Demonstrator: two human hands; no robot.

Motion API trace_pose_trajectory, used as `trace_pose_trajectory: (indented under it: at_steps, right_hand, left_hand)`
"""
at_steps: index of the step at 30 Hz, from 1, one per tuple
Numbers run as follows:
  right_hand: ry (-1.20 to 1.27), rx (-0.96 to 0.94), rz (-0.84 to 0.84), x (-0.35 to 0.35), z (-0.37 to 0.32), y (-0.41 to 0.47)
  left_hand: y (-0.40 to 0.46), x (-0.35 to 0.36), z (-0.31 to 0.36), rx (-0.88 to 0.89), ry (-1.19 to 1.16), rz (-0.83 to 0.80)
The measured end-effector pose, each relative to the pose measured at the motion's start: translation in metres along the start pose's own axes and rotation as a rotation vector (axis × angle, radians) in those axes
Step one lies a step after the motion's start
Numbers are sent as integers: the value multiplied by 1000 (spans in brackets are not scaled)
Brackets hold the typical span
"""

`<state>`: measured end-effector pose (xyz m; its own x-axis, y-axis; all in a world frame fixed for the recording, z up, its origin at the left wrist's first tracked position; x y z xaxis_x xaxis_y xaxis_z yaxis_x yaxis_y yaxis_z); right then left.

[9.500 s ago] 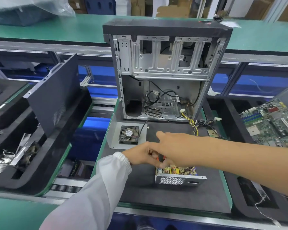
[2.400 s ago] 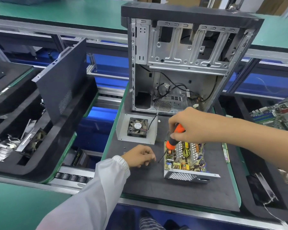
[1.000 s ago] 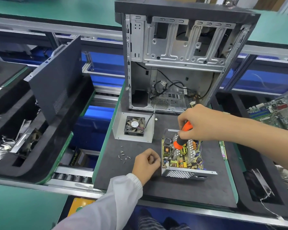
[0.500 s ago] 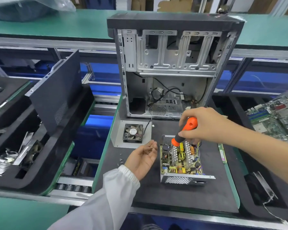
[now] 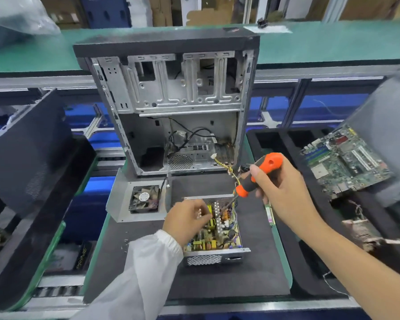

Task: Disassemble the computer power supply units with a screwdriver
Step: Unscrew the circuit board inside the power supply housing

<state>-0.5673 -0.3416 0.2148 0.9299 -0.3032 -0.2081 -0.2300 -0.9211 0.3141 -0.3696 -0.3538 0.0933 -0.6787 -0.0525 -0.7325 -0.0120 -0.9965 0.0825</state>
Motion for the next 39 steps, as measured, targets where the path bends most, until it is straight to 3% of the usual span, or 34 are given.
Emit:
trace_pose_trajectory:
  at_steps: [4,11,14,17,22,26,39]
  right_hand:
    - [-22,-41,-29,-10,6,-4]
    - [-39,-73,-142,12,26,-8]
    - [-31,-38,-196,28,42,-12]
    - [-6,6,-225,42,57,-19]
    - [36,5,-231,46,62,-18]
    - [18,0,-234,43,61,-13]
    - [-107,-32,-326,53,70,-26]
  left_hand:
    - [-1,17,16,85,119,-15]
    - [-2,11,7,10,-94,195]
    - [-6,14,3,33,-49,234]
    - [-5,16,1,76,40,237]
    - [-1,19,-21,-51,53,188]
    - [1,18,-11,35,270,224]
    - [1,23,-12,75,319,183]
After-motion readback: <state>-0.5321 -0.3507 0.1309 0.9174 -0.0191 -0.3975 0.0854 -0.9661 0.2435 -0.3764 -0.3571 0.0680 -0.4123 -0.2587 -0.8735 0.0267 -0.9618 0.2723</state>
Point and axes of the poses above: each hand's wrist, its own y-axis towards the middle knuckle, its own x-axis out of the palm, z = x × y, the point moved 9 cm from there along y, towards the middle knuckle, and after that the axes turned 13 degrees about z, right-handed, at the moved point
